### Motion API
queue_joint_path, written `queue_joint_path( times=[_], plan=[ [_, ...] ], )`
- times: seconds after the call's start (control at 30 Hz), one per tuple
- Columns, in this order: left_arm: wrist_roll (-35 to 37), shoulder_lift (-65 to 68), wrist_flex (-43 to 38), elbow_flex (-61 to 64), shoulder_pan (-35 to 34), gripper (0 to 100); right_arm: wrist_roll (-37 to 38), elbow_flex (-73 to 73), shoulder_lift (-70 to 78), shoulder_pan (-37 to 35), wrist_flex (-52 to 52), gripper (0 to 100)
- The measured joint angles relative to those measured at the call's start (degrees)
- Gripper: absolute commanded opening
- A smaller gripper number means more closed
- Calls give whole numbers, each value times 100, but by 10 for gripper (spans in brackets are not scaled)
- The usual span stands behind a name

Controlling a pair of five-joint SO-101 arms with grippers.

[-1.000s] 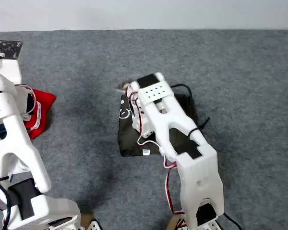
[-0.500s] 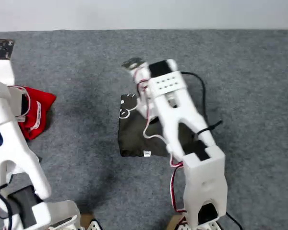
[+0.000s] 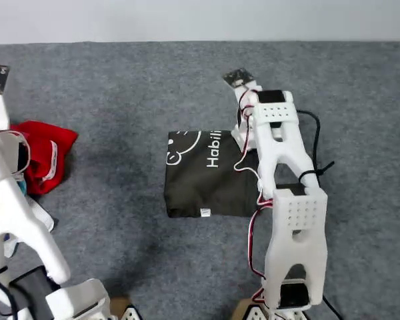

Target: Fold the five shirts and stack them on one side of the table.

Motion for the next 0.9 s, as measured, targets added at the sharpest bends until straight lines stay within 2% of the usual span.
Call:
queue_joint_path(
  times=[0.23, 0.53, 0.7, 0.9],
  plan=[
    [0, 0, 0, 0, 0, 5, 35, -1371, 176, 88, 378, 10],
    [0, 0, 0, 0, 0, 5, 35, -2910, 193, 88, 2330, 10],
    [0, 0, 0, 0, 0, 5, -193, -2400, 79, 202, 2400, 10],
    [0, 0, 0, 0, 0, 5, -255, -281, -1108, 290, 2400, 10]
  ],
)
